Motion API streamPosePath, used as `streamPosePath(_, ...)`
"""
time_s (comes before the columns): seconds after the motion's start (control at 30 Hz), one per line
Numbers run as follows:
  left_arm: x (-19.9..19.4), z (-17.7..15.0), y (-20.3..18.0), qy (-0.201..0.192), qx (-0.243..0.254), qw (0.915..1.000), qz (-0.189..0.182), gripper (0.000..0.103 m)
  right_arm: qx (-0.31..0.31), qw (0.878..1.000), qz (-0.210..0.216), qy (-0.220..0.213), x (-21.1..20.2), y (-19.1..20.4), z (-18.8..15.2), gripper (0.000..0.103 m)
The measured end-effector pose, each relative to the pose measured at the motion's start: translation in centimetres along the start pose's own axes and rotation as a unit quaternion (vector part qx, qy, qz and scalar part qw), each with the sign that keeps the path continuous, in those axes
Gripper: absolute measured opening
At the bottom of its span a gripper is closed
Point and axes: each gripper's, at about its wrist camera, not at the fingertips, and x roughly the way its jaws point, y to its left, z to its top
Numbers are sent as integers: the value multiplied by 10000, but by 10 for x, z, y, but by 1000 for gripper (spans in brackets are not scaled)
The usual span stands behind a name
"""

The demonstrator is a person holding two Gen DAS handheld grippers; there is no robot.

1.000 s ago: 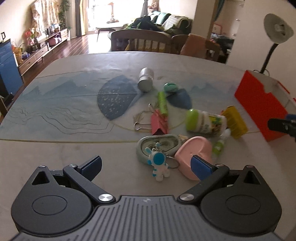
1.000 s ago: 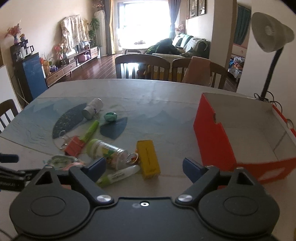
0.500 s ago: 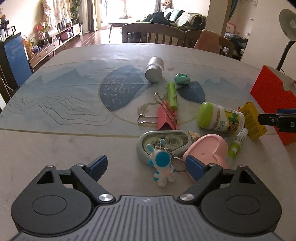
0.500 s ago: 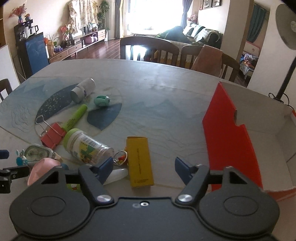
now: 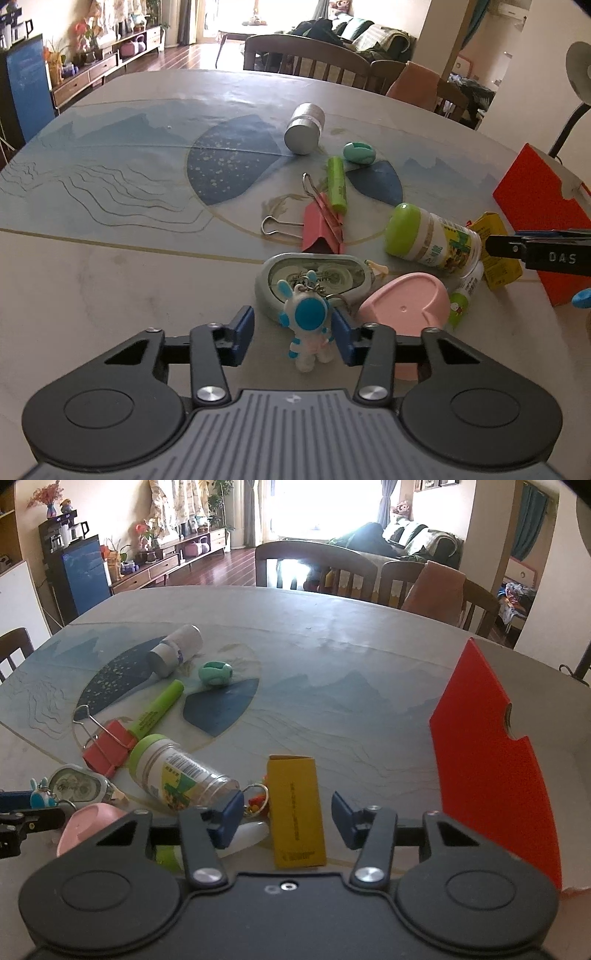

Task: Organize rigid objects
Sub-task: 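Grasp the yellow box with the right gripper while the left grasps the astronaut keychain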

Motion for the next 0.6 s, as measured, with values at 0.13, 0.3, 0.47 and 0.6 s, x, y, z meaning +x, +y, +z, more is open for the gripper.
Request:
streamPosePath(0.13,-1,0,-2,-11,50,10000,-50,34,5,10000,-43,58,5,1,2,37)
streamPosePath(0.3,-2,1,-3,-49,117,9999,-16,30,75,9999,-94,82,7,-1,1,31)
streamPosePath(0.47,-4,2,-1,-86,121,9999,-17,25,199,9997,-164,37,1,-4,0,28)
streamPosePath(0.6,-8,3,2,-94,112,9999,-64,24,290,9995,-160,8,-10,-8,-2,28)
